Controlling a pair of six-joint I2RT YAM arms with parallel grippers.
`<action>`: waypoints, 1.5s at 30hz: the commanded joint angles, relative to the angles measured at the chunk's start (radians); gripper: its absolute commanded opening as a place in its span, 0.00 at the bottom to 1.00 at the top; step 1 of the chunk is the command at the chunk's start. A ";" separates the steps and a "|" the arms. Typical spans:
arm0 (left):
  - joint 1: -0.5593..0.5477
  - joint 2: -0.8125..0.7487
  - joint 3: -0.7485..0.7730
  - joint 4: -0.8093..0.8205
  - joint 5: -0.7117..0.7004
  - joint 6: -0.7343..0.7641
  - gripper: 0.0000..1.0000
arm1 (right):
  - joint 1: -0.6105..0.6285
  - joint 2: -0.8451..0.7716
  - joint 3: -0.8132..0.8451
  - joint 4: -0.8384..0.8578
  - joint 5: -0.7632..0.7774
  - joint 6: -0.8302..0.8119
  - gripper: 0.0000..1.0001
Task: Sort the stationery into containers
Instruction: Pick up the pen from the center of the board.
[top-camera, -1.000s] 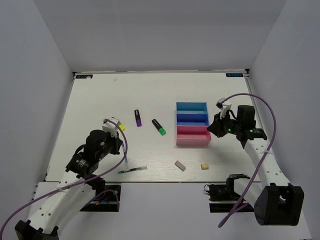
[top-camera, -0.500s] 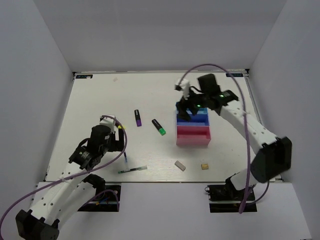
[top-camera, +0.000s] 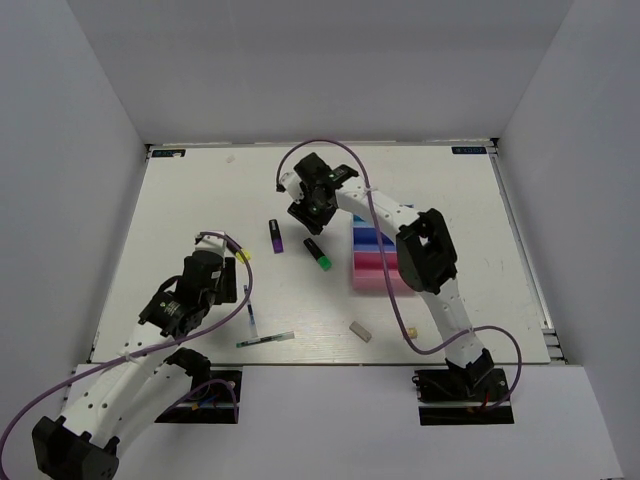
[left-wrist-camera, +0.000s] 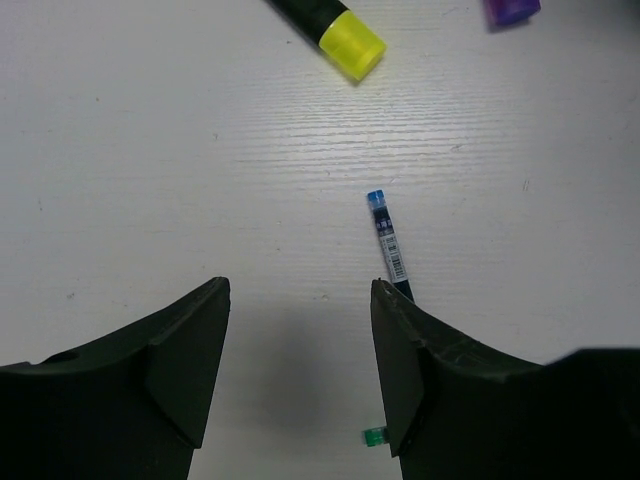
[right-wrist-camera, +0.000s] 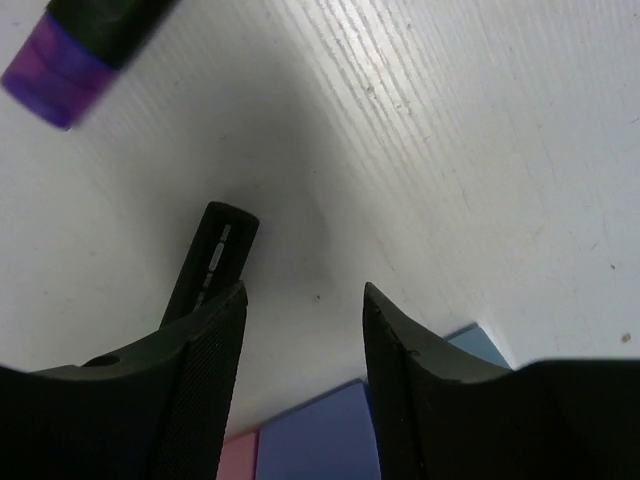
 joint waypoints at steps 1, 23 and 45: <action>0.005 -0.011 0.032 -0.002 -0.027 -0.002 0.69 | 0.001 0.034 0.100 -0.078 0.045 0.071 0.54; 0.003 -0.031 0.032 -0.001 0.007 -0.004 0.70 | 0.065 0.033 -0.176 0.011 -0.008 0.234 0.62; 0.005 -0.028 0.026 0.002 0.012 -0.002 0.70 | 0.075 -0.094 -0.408 0.091 -0.023 0.171 0.00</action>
